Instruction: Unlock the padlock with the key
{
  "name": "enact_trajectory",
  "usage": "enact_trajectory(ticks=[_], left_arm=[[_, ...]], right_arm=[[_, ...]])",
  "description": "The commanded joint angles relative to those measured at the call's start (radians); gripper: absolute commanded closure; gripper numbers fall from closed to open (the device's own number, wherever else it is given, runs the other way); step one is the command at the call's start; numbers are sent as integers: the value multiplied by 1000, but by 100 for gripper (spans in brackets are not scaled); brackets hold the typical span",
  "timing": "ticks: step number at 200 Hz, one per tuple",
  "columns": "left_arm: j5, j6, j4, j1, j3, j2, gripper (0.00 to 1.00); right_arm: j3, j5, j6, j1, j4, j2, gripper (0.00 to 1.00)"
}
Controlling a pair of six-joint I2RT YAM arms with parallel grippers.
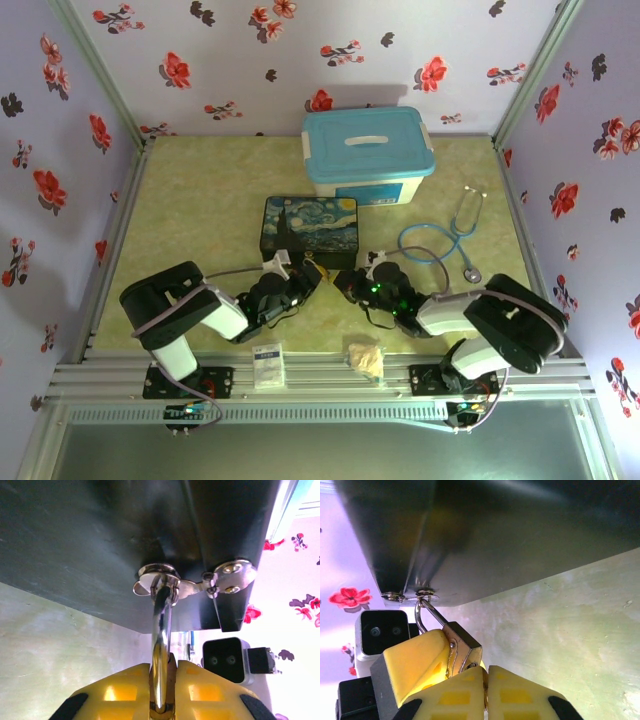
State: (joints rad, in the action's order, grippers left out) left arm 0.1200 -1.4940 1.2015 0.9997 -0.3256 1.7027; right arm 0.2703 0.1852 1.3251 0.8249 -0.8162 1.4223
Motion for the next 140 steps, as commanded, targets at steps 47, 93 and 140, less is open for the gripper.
enact_trajectory(ticks=[47,93,140], left_arm=[[-61,-11,98,31,-8,49,100],[-36,-19,84,33,-2,67,100],[-12,-49,76,48,17,77,100]], right_arm=[[71,-226,-336,37,615,-251,55],[133,-271,-712,51,915,-390,56],[39,-431,-1097,182,709,-505,54]])
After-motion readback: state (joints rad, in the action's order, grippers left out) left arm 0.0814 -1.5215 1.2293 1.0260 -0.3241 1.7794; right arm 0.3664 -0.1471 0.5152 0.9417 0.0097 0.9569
